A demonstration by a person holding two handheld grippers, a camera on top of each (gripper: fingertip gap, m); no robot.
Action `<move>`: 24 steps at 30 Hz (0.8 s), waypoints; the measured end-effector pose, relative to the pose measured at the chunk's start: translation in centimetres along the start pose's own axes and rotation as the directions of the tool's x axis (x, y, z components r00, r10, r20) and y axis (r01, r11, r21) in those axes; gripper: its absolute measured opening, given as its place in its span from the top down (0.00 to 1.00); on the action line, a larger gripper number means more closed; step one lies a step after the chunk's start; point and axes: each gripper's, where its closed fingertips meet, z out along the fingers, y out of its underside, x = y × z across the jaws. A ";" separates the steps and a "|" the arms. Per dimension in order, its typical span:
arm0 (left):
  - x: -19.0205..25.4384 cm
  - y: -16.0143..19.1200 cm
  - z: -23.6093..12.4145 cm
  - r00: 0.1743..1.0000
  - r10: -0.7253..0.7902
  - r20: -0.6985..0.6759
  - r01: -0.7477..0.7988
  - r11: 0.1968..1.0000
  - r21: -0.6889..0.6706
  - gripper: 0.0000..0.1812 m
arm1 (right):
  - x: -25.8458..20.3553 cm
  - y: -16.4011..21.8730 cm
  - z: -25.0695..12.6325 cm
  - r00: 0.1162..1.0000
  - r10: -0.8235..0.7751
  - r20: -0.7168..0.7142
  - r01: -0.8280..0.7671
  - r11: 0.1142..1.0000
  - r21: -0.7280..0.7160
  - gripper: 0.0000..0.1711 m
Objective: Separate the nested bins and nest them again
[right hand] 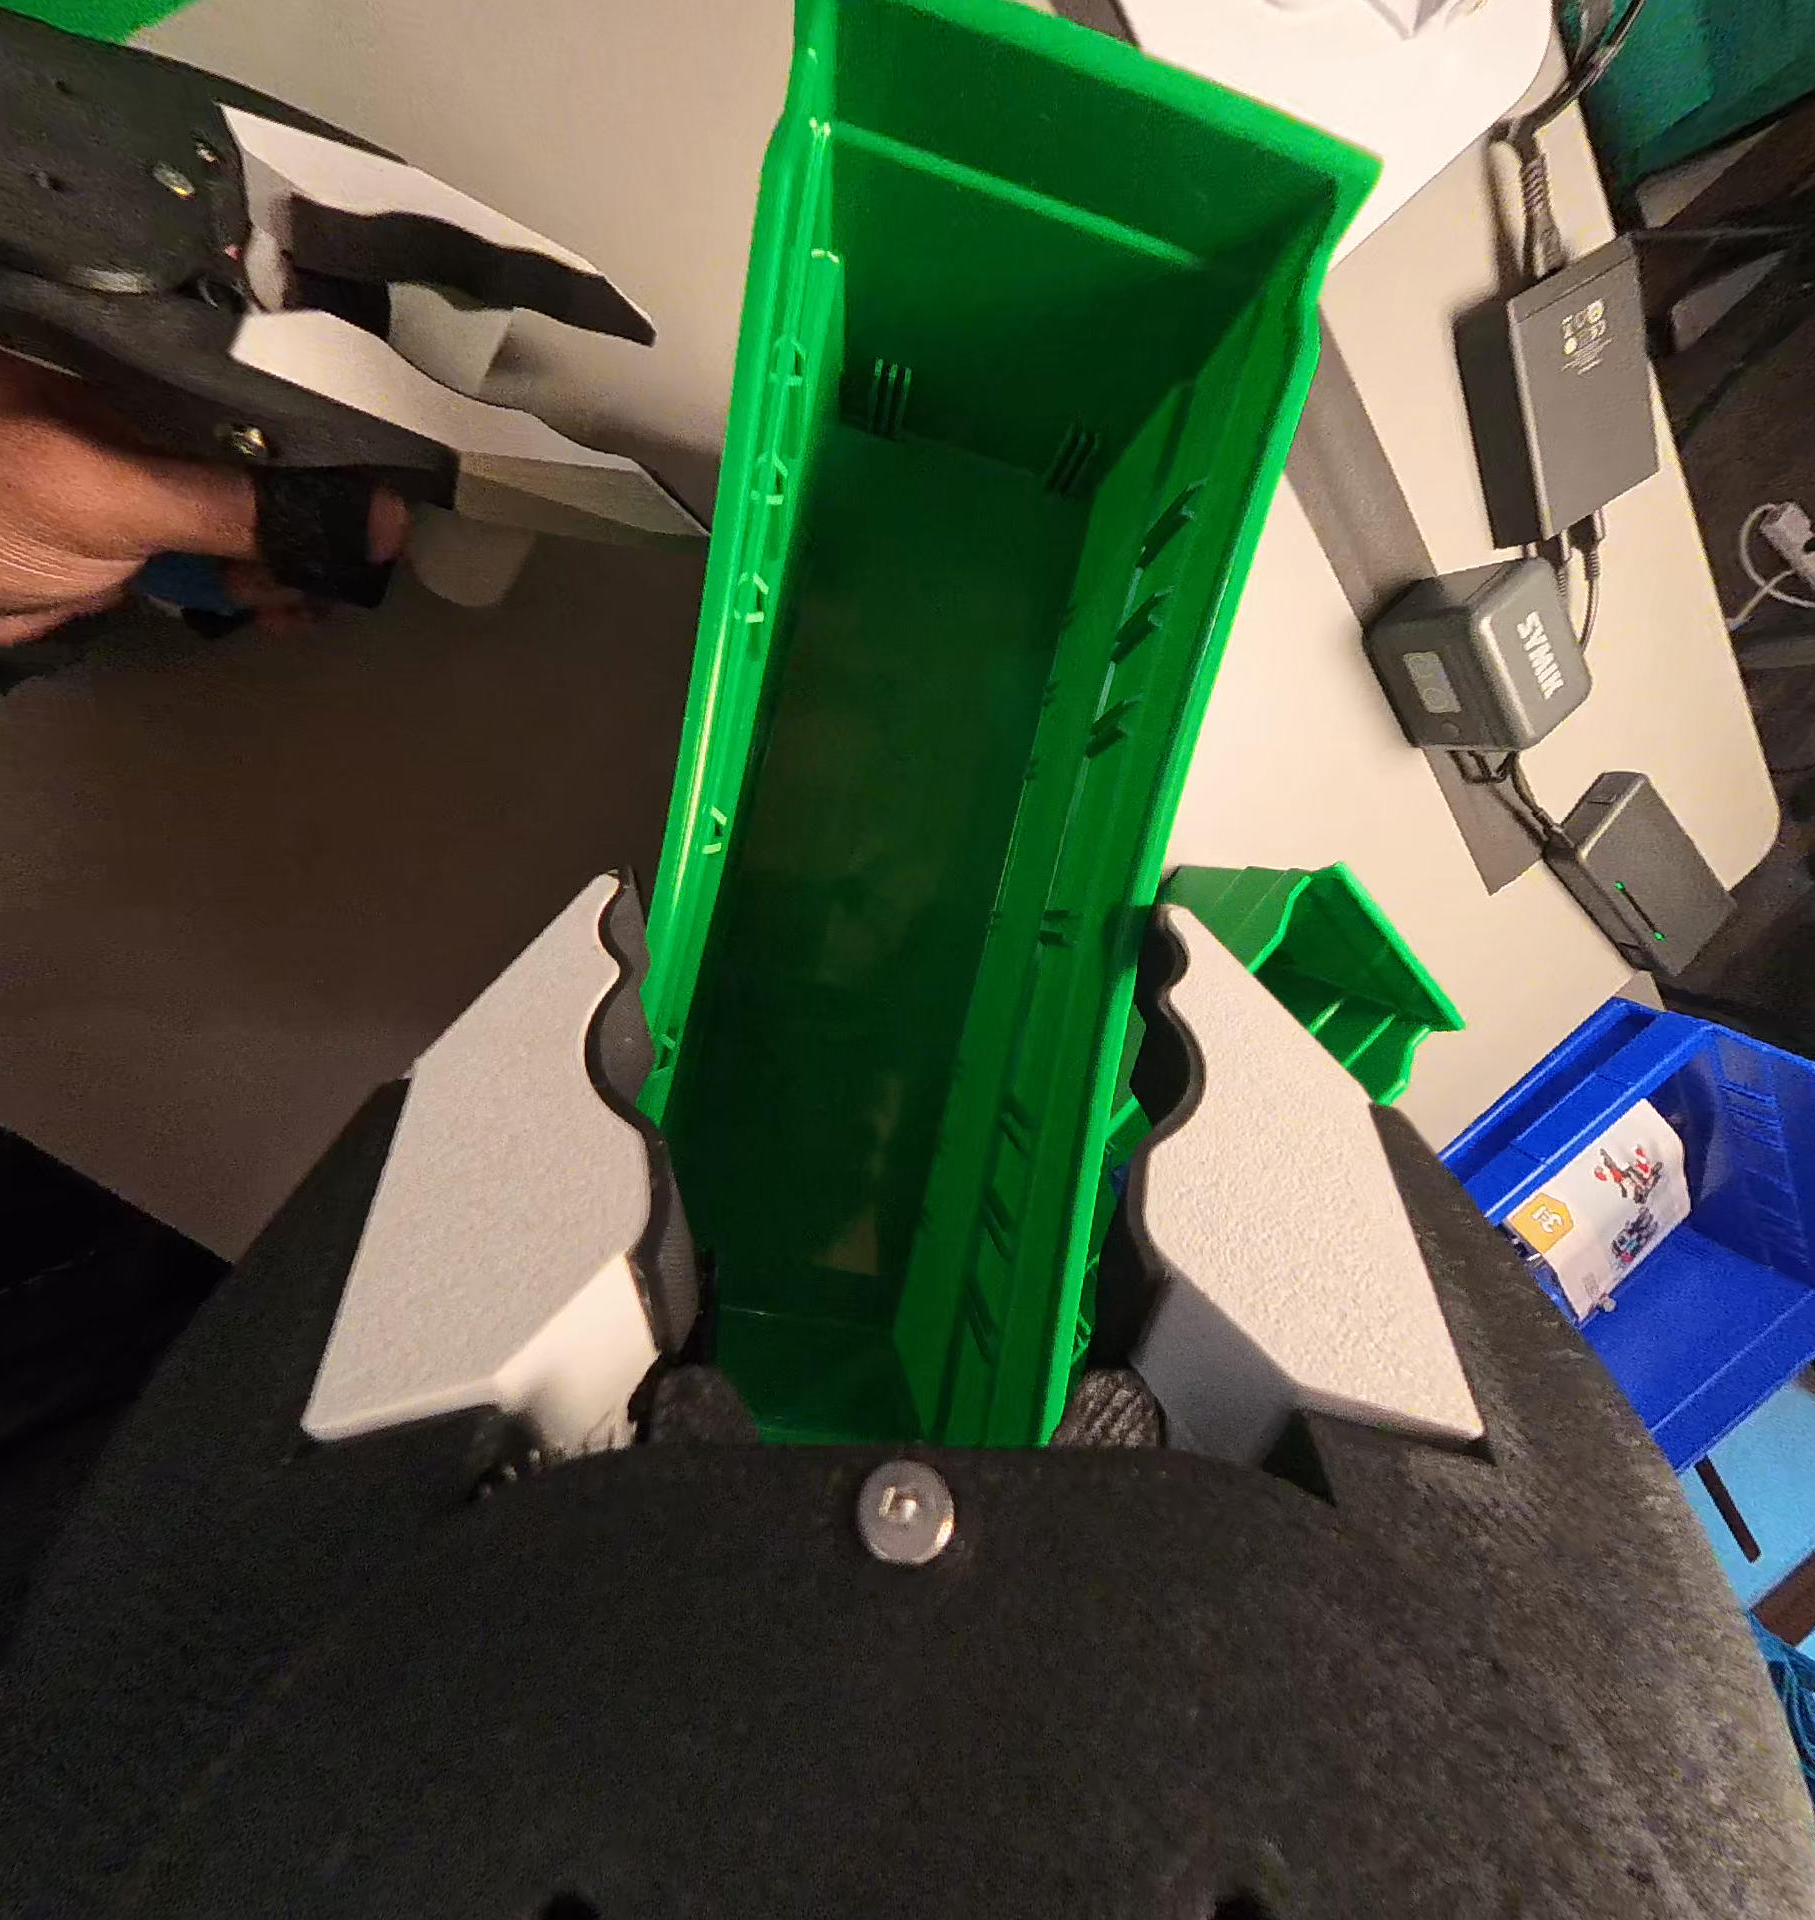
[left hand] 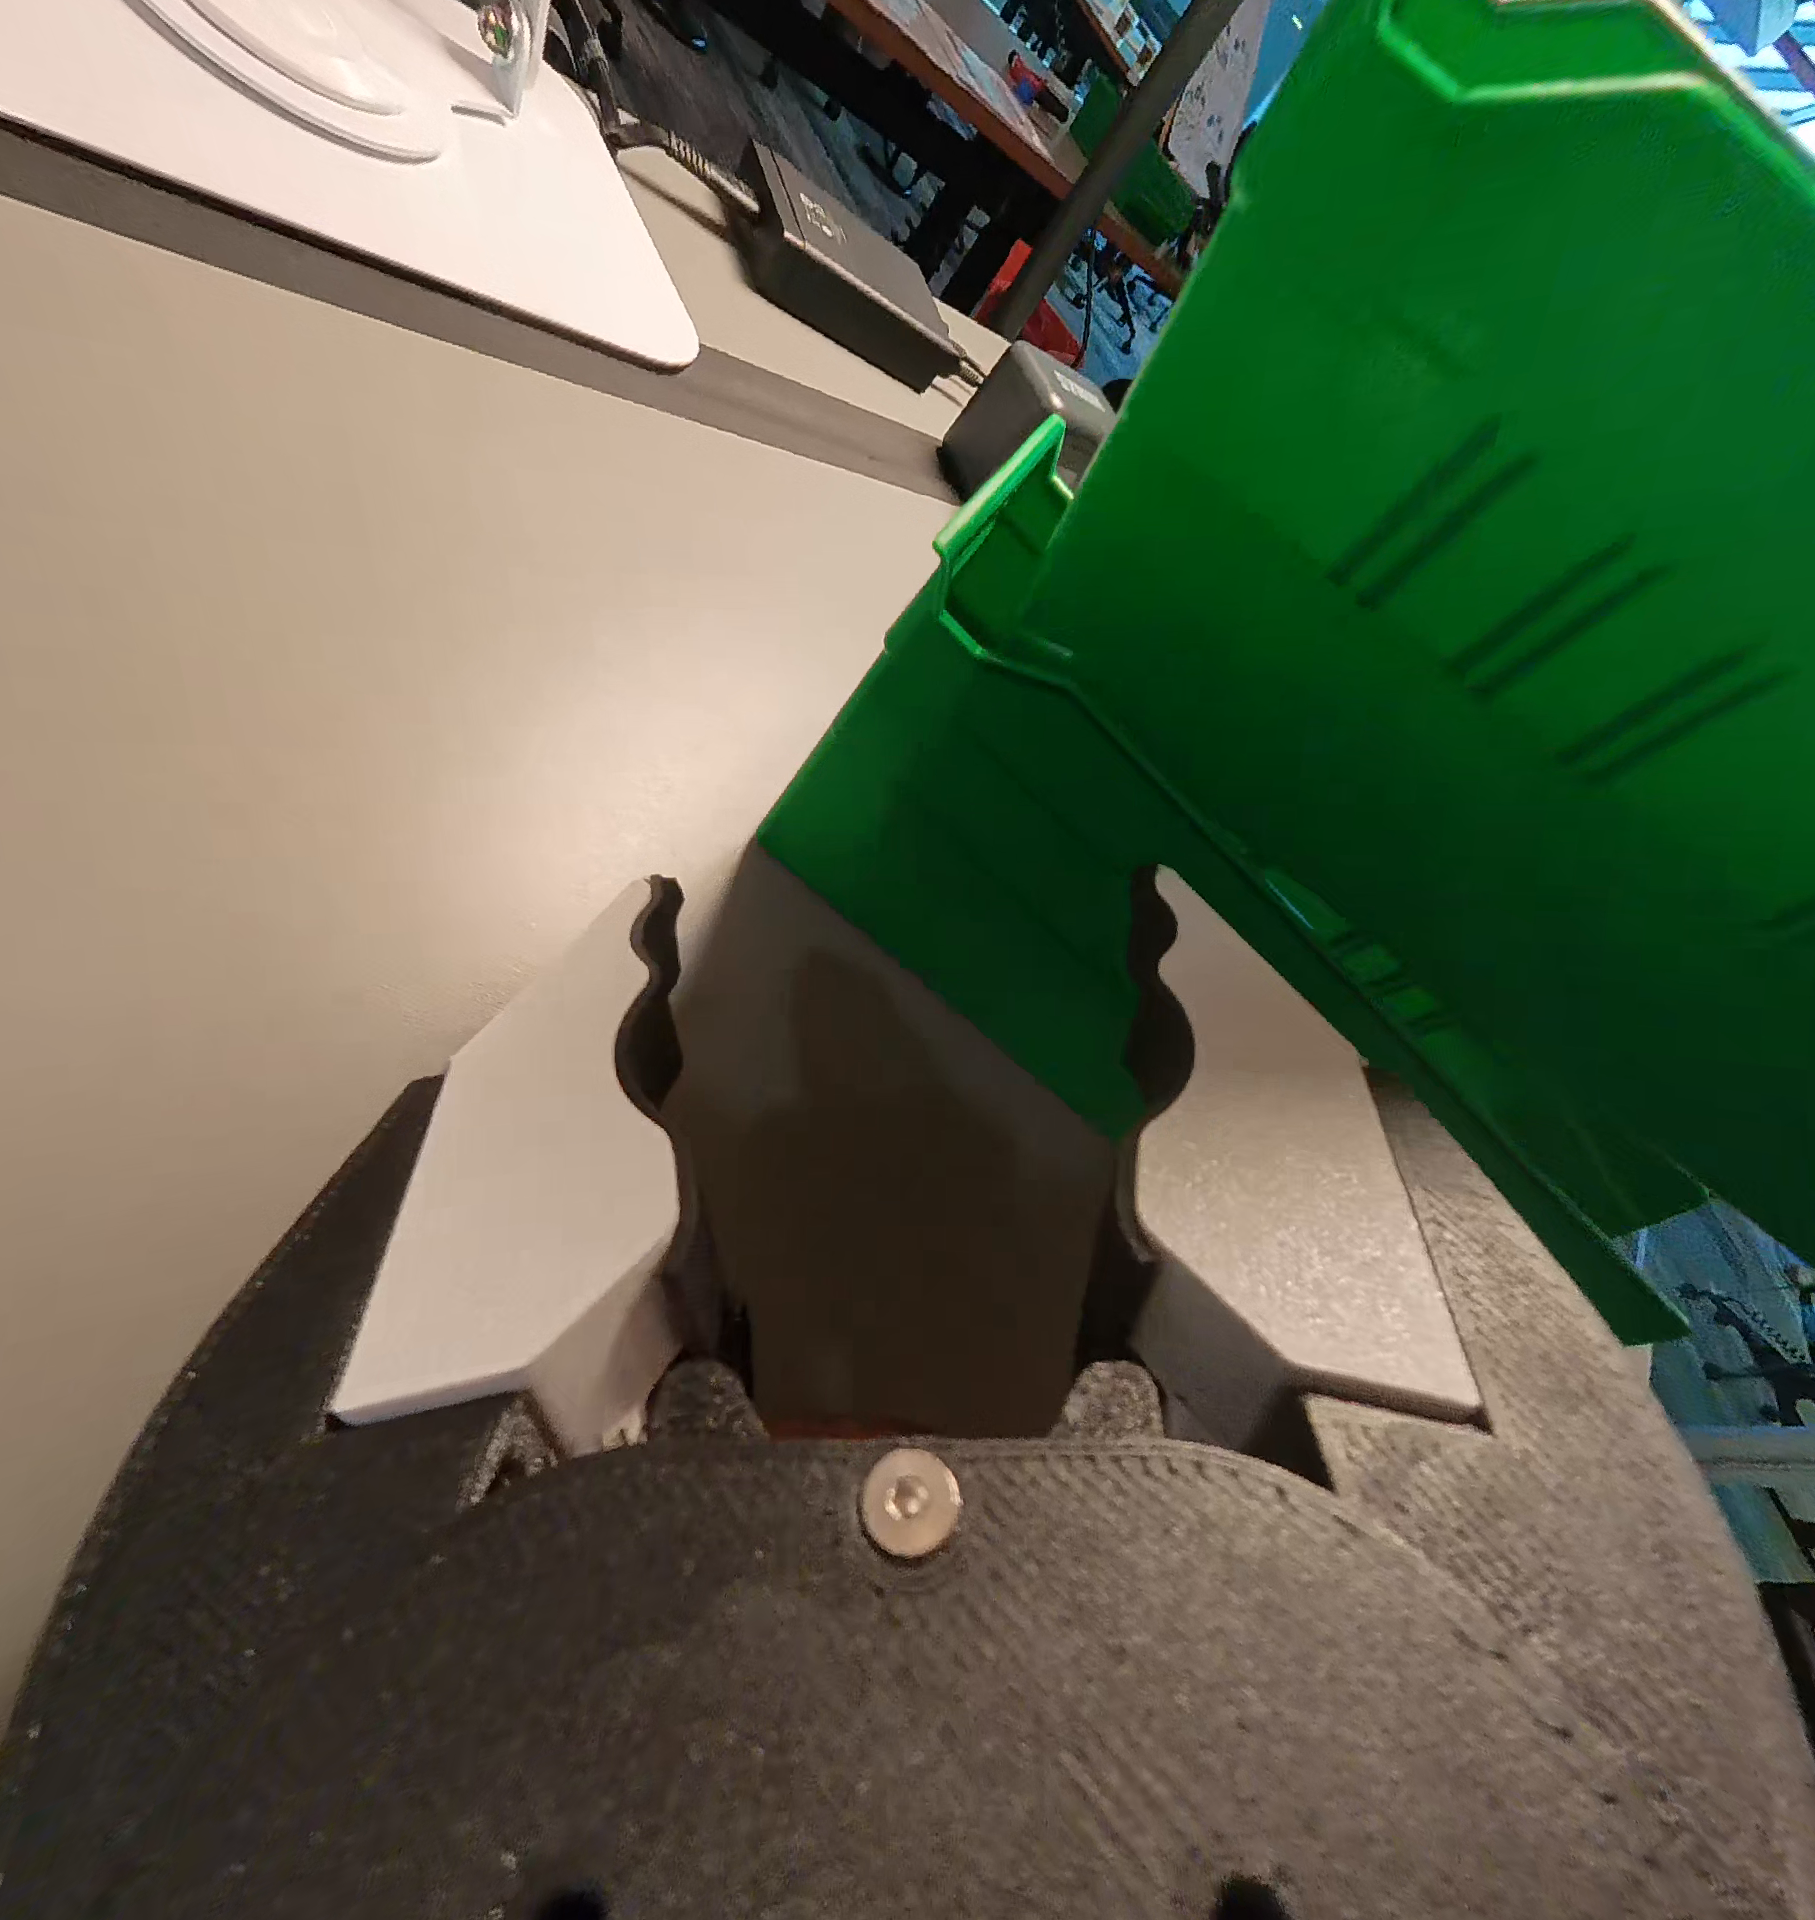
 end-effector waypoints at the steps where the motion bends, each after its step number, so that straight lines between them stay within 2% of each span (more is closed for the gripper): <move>1: 0.0 -0.2 -0.1 1.000 0.001 0.001 -0.001 1.000 0.005 0.51 | 0.0 -0.1 -0.4 1.000 -0.001 -0.003 0.001 1.000 0.008 0.44; 8: 0.5 -2.1 -1.9 0.999 0.035 0.029 -0.037 0.997 0.069 0.52 | -2.3 -0.9 -1.6 0.999 -0.023 0.033 0.021 0.998 0.057 0.44; 13: 1.4 -2.4 -5.1 0.996 0.067 0.065 -0.075 0.991 0.115 0.51 | -4.3 -0.9 -1.1 0.998 -0.031 0.047 0.027 0.996 0.081 0.44; 15: 1.5 -1.2 -6.9 0.991 0.097 0.095 -0.109 0.985 0.135 0.51 | -5.5 -0.7 -0.7 0.997 -0.039 0.062 0.034 0.995 0.090 0.43; 24: 4.5 7.3 -12.5 0.989 0.146 0.040 -0.149 0.983 0.106 0.51 | -9.7 -1.0 -0.1 0.996 -0.092 0.002 0.091 0.992 0.093 0.43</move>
